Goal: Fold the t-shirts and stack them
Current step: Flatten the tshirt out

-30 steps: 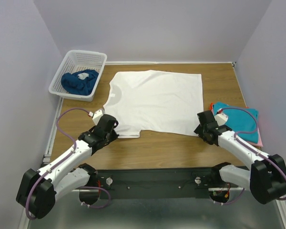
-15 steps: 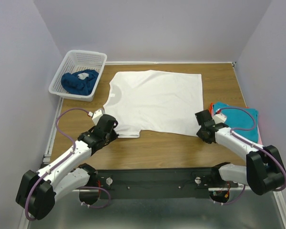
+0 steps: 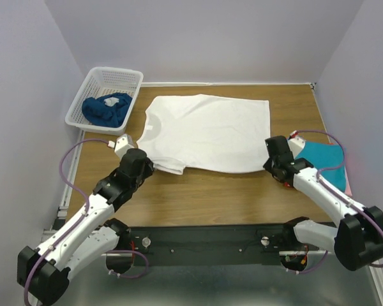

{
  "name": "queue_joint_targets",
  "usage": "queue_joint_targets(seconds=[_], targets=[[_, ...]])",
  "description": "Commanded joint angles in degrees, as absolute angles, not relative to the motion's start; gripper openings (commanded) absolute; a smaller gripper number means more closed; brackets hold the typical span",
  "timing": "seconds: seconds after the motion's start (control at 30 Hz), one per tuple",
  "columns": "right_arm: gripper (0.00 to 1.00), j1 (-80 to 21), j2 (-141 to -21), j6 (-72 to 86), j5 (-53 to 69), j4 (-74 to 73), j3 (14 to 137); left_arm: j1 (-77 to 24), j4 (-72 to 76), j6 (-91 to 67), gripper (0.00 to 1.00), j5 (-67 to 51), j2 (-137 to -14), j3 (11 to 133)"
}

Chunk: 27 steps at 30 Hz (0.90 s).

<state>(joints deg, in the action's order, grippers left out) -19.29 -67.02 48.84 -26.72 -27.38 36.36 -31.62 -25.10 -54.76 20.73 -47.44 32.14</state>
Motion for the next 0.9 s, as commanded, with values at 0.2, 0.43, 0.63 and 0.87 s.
queue_joint_targets(seconds=[0.2,0.43,0.63,0.87], targets=[[0.01,-19.2,-55.6,40.4,-31.6,-27.2,53.0,-31.6,-5.5,-37.9,0.0,37.4,-35.1,41.9],[0.01,-19.2,-49.1,35.4,-35.3,-27.3,63.2,-31.6,-5.1,-30.2,0.0,32.9,-33.6,54.8],[0.01,-19.2,-47.1,32.3,-33.9,-27.3,74.5,-31.6,-0.3,-23.6,0.0,24.9,-32.5,64.1],[0.01,-19.2,-44.7,29.0,-27.0,-27.7,85.0,-31.6,-0.7,-17.7,0.0,7.1,-35.5,79.5]])
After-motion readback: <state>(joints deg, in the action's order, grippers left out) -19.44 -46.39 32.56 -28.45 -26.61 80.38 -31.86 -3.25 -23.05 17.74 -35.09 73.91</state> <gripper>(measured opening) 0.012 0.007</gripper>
